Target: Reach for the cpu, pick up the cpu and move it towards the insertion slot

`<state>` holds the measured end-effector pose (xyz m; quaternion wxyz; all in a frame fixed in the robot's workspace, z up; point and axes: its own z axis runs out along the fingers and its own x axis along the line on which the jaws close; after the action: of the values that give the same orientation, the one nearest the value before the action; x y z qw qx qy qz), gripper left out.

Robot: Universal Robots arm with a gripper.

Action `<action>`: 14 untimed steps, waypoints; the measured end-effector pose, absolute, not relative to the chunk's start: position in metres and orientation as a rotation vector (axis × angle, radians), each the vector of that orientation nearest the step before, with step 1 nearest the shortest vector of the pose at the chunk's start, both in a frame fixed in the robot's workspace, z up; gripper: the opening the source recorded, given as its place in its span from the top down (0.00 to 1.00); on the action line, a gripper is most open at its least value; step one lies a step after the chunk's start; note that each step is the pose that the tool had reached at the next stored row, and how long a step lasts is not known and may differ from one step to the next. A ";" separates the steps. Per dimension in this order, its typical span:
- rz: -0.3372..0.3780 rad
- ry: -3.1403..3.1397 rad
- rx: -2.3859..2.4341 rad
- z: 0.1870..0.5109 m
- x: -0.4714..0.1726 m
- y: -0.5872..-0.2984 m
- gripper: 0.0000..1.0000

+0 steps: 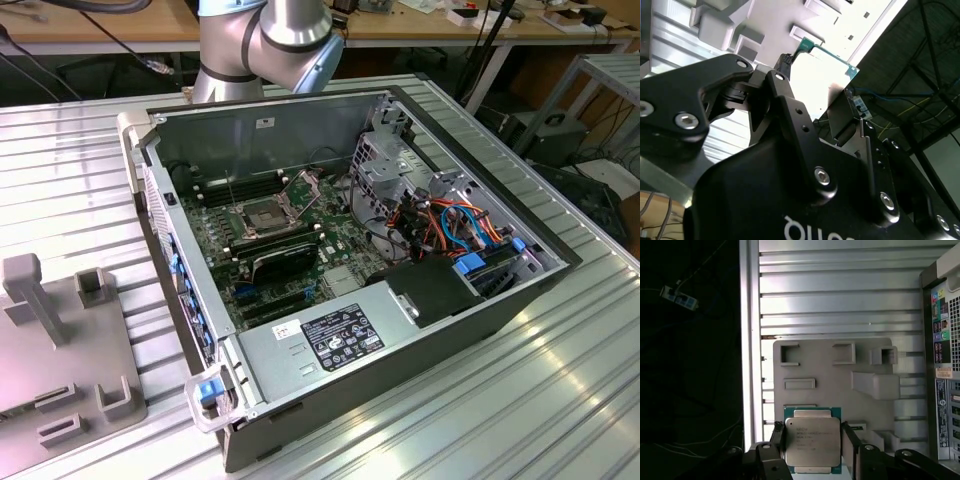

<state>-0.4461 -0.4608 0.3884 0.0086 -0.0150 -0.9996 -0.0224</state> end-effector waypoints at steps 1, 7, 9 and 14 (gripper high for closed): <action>-0.070 -3.123 -0.047 0.388 -0.445 -0.461 0.45; -0.070 -3.123 -0.047 0.388 -0.438 -0.461 0.45; -0.070 -3.123 -0.047 0.388 -0.436 -0.461 0.45; -0.070 -3.123 -0.047 0.388 -0.429 -0.461 0.45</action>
<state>-0.4288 -0.4608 0.3885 0.0087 -0.0150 -0.9996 -0.0224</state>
